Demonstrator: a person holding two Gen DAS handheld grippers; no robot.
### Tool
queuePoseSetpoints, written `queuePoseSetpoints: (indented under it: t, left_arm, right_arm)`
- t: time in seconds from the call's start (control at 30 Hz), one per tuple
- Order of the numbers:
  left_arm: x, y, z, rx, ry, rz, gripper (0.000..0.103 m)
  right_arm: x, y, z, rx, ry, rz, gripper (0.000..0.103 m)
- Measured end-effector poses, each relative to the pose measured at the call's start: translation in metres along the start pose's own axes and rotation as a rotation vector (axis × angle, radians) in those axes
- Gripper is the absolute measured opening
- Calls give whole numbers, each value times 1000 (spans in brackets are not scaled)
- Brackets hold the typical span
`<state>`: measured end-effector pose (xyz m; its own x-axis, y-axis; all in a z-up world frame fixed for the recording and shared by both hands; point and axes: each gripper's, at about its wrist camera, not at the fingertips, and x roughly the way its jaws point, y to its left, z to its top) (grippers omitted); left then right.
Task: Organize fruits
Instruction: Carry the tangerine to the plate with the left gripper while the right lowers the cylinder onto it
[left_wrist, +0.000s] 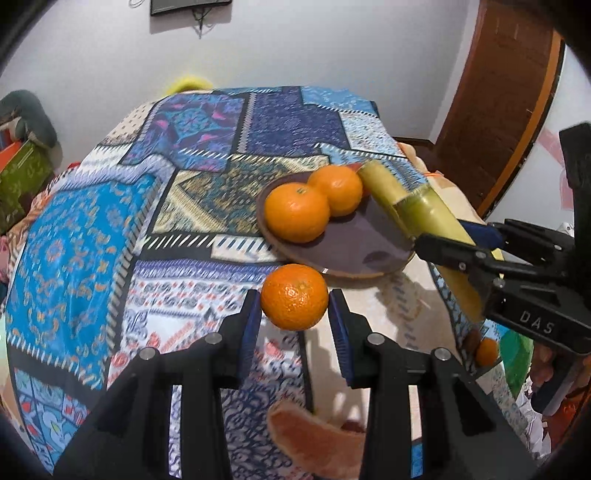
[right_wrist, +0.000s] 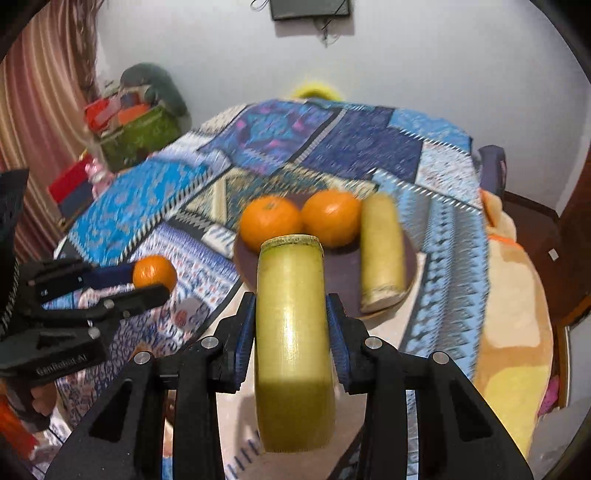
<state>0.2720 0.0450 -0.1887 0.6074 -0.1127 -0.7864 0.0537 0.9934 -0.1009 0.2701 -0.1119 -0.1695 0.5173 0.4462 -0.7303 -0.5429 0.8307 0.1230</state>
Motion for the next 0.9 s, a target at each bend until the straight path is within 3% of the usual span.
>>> queuePoseSetpoints:
  t: [0.47, 0.9]
  left_arm:
    - [45, -16, 39, 33, 11, -19, 37]
    - [73, -14, 40, 42, 37, -34, 37]
  right_arm:
    - [17, -17, 28, 30, -55, -24, 34]
    - [54, -28, 41, 53, -28, -40, 34]
